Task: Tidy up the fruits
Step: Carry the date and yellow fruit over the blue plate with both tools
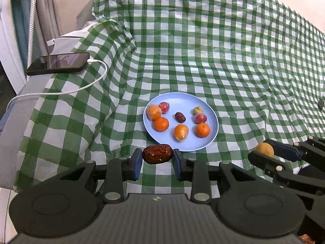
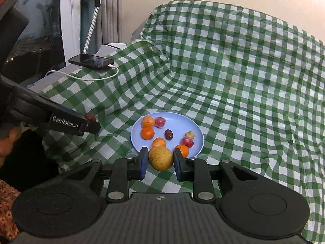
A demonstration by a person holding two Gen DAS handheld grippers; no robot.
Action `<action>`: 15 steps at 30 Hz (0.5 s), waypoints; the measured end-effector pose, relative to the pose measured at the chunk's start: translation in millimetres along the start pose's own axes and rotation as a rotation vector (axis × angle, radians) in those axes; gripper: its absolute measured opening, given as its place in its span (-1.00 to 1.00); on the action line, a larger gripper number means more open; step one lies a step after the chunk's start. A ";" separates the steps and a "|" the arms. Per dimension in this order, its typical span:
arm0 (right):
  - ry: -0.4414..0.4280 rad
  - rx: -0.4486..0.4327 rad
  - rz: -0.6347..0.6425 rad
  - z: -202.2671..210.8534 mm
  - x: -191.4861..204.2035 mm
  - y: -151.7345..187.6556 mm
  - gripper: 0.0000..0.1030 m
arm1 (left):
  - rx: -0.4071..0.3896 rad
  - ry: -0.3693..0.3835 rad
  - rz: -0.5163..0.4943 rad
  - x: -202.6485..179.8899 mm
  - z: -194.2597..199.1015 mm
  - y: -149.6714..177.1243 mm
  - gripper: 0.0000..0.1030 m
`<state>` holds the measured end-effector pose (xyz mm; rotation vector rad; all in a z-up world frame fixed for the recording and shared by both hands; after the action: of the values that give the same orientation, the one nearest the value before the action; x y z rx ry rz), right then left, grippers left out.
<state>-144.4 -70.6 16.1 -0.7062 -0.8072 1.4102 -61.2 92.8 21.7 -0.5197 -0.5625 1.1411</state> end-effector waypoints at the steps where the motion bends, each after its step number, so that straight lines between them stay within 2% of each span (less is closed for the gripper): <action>1: 0.001 -0.001 0.003 0.1 1.5 -0.3 -0.46 | -0.003 0.002 0.003 0.5 0.8 -0.6 -0.31; 15: -0.001 0.017 0.016 -6.6 5.1 -0.3 -0.46 | -0.007 0.002 0.029 4.5 -1.7 -1.6 -0.31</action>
<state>-138.8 -65.3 13.0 -0.7002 -0.7907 1.4303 -57.5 96.4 22.1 -0.5366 -0.5592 1.1667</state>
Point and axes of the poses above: each gripper's, at about its wrist camera, not at the fingertips, and z roughly against the way its jaws point, x to its left, y to its underside, the point moved 1 cm from there along -z, roughly the way its jaws point, and after that the axes turned 9 degrees about -y, right-handed, at the moved point
